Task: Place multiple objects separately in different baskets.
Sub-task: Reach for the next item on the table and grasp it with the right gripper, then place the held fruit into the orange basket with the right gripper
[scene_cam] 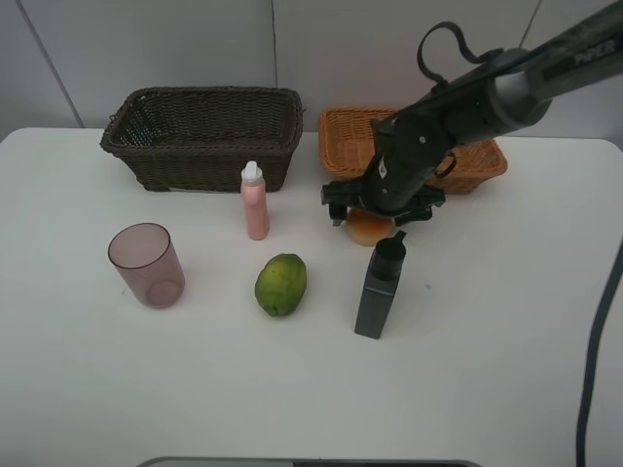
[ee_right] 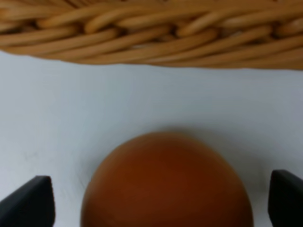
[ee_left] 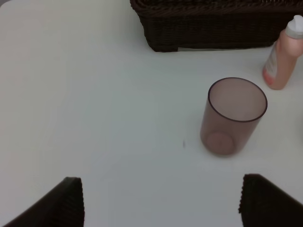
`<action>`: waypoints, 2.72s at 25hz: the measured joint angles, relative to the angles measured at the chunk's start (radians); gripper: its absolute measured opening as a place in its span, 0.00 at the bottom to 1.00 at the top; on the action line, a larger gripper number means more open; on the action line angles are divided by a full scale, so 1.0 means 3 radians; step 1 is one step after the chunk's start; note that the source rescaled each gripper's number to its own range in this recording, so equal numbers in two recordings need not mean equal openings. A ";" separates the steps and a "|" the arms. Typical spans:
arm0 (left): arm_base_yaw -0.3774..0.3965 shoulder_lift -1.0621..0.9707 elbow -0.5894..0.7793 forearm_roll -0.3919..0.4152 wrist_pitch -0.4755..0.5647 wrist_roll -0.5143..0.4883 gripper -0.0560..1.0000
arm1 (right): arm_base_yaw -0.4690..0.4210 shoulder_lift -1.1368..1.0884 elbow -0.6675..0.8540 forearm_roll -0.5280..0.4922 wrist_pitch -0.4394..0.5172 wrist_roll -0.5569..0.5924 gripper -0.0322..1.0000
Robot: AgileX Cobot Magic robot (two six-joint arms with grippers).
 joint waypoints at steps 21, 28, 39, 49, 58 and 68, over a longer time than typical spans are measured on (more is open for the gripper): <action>0.0000 0.0000 0.0000 0.0000 0.0000 0.0000 0.86 | 0.0000 0.0083 0.0000 -0.0076 -0.0023 0.0004 0.45; 0.0000 0.0000 0.0000 0.0000 0.0000 0.0000 0.86 | 0.0000 0.0083 0.0000 -0.0096 -0.0020 0.0004 0.45; 0.0000 0.0000 0.0000 0.0000 0.0000 0.0000 0.86 | 0.0000 0.0083 0.0000 -0.0102 -0.0020 0.0004 0.45; 0.0000 0.0000 0.0000 0.0000 0.0000 0.0000 0.86 | 0.0000 -0.0274 0.0000 -0.0037 0.0337 -0.0231 0.45; 0.0000 0.0000 0.0000 0.0000 0.0000 0.0000 0.86 | -0.0238 -0.0587 -0.0156 0.0852 0.0959 -0.1461 0.45; 0.0000 0.0000 0.0000 0.0000 0.0000 0.0000 0.86 | -0.0680 -0.0575 -0.0840 0.1039 0.1497 -0.1865 0.45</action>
